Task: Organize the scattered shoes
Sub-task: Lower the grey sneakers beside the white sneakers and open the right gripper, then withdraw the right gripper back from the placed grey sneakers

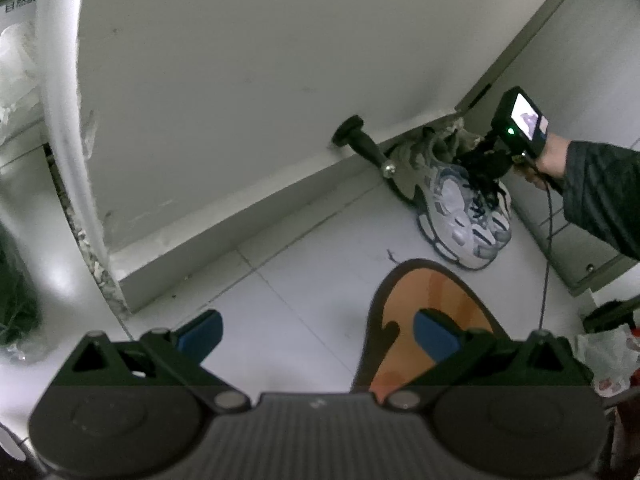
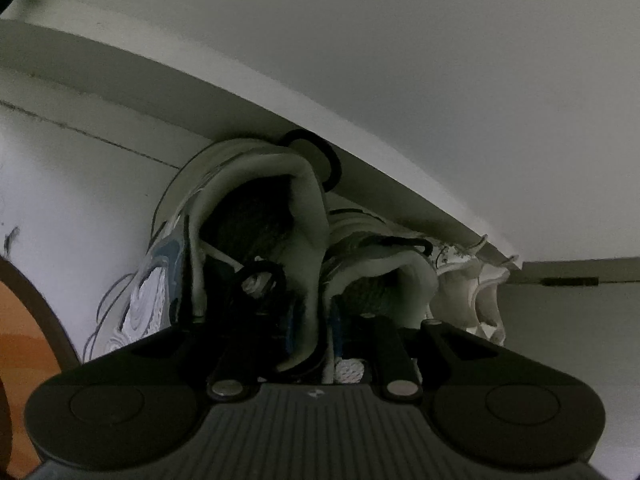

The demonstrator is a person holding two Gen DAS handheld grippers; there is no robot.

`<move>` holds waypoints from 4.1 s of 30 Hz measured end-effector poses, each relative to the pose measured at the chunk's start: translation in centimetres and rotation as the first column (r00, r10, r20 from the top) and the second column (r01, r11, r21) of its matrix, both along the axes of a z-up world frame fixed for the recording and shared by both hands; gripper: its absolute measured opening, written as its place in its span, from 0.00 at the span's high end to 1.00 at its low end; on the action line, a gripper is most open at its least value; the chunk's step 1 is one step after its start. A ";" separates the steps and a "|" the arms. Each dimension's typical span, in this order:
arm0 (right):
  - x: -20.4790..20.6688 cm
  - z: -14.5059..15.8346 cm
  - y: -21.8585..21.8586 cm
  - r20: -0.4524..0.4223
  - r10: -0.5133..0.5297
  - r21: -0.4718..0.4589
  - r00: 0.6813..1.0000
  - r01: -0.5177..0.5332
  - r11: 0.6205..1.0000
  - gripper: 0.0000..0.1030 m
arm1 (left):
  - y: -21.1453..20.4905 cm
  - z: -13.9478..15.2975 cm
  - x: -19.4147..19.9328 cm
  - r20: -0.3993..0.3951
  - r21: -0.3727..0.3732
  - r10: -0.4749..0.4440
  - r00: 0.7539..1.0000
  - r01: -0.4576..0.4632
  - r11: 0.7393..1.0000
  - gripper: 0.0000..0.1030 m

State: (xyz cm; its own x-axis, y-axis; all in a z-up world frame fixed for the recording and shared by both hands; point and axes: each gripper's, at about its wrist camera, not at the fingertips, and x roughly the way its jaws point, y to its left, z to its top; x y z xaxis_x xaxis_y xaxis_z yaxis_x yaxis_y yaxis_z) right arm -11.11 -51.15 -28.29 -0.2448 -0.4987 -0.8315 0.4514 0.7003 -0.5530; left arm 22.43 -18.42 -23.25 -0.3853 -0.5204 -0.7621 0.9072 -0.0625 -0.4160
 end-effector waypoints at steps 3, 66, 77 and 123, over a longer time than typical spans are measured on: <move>0.1 1.2 0.6 0.025 -0.060 -0.067 0.998 0.062 0.996 0.45 | 0.0 0.0 0.3 -0.024 0.004 0.010 1.000 -0.010 1.000 0.00; -0.2 -2.2 5.5 0.150 -0.337 -0.160 0.930 0.359 0.920 0.08 | -0.6 -2.0 -0.5 -0.190 0.175 -0.032 0.981 0.066 0.982 0.00; 0.1 -2.1 4.3 0.087 -0.358 -0.191 0.930 0.368 0.910 0.27 | -0.6 -1.8 0.1 -0.183 0.168 0.002 0.983 0.029 0.985 0.00; -1.3 17.4 26.0 0.604 -0.670 -0.078 0.433 0.868 0.491 0.26 | 1.2 1.7 -0.2 -0.416 -0.026 -0.121 0.901 0.121 0.992 0.00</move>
State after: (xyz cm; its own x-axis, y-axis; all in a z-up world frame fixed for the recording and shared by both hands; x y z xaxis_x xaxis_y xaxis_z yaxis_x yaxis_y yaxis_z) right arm -12.42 -25.14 -10.85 -0.3355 -0.5443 -0.7689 0.9382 -0.2667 -0.2206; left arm 22.24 -17.19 -21.50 -0.7274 -0.4493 -0.5186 0.6368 -0.1607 -0.7541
